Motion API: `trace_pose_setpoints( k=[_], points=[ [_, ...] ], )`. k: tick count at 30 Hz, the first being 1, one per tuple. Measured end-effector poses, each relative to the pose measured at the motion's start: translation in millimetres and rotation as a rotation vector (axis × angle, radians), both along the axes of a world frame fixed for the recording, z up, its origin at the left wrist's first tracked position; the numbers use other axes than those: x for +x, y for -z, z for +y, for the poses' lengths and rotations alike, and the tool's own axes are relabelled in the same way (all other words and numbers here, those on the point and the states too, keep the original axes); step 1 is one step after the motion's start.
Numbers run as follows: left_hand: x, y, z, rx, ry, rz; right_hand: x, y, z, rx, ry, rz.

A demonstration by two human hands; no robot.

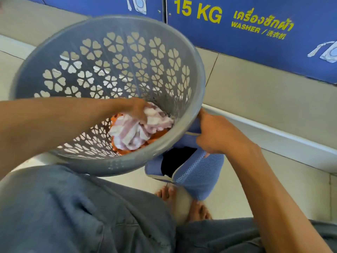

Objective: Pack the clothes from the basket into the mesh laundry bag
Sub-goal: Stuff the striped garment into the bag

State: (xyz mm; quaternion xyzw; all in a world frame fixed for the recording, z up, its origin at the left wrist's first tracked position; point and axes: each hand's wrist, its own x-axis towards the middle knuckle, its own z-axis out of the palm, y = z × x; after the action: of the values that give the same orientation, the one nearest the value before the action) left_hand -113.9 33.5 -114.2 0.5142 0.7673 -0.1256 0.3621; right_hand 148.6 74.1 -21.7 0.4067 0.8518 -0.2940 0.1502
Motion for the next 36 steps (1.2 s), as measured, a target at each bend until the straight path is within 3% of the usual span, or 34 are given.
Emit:
trace_pose_setpoints(
  k=[5,8,13,16,18,22,26,30,36],
  points=[
    [-1,-121,-12,0.426,-0.477,-0.379,14,-20,0,-0.049,0.065,-0.007],
    [24,-180,-37,0.668,-0.63,-0.655,31,-29,-2,-0.063,0.14,0.007],
    [98,-210,-76,0.728,-0.776,-1.357,64,-45,-11,-0.145,0.347,0.051],
    [156,-179,-78,0.556,-0.829,-1.515,74,-27,-1,-0.244,0.48,0.1],
    [195,-155,-74,0.43,-0.816,-1.517,78,-24,3,-0.256,0.548,0.113],
    [237,-99,-65,0.253,-0.922,-1.384,94,-47,-9,-0.104,0.466,0.08],
    [247,-57,-46,0.078,-0.942,-1.206,101,-42,-17,0.022,0.363,0.198],
    [236,-36,-23,0.022,-0.953,-1.027,103,-35,-16,0.061,0.318,0.244],
    [222,-44,7,0.062,-0.547,-0.482,100,-19,-7,0.142,0.385,0.385]
  ],
)
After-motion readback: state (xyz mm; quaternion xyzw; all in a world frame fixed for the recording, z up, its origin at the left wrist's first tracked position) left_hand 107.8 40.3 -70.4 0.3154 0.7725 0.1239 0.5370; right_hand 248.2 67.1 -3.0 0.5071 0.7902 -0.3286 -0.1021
